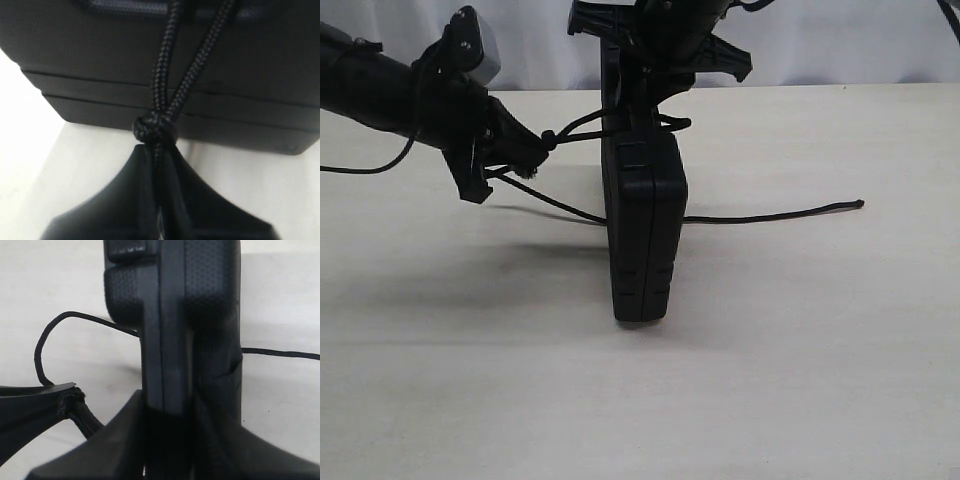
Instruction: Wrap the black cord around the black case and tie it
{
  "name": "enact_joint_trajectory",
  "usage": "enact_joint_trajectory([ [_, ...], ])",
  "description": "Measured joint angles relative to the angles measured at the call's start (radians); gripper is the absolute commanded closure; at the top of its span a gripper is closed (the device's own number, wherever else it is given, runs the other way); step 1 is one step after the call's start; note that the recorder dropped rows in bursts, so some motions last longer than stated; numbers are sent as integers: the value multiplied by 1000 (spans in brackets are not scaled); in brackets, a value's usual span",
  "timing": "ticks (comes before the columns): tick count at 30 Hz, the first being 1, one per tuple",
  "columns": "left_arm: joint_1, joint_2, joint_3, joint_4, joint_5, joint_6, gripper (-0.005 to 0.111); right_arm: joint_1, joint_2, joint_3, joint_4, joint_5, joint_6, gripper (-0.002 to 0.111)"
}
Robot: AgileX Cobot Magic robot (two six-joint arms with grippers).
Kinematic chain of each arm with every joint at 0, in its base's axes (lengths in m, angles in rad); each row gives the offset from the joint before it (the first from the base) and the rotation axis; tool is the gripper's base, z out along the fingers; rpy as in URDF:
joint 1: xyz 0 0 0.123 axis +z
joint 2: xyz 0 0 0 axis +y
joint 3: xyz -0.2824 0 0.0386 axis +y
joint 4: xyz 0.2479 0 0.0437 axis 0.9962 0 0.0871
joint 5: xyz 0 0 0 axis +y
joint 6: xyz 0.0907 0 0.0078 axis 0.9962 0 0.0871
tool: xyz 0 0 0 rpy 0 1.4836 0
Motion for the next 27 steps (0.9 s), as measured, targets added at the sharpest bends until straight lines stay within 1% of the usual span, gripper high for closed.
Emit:
enact_joint_trajectory([
  [6, -32, 0, 0, -3, -42, 16, 107, 0, 0, 0, 0, 0, 0, 104],
  [12, -111, 0, 0, -4, -133, 66, 107, 0, 0, 0, 0, 0, 0, 104],
  [14, -125, 0, 0, -4, -167, 72, 107, 0, 0, 0, 0, 0, 0, 104],
  [22, -127, 0, -2, -6, -196, 72, 107, 0, 0, 0, 0, 0, 0, 104],
  [24, -127, 0, -15, -15, -182, 72, 107, 0, 0, 0, 0, 0, 0, 104],
  [27, -127, 0, -35, -69, -144, 74, 107, 0, 0, 0, 0, 0, 0, 104],
])
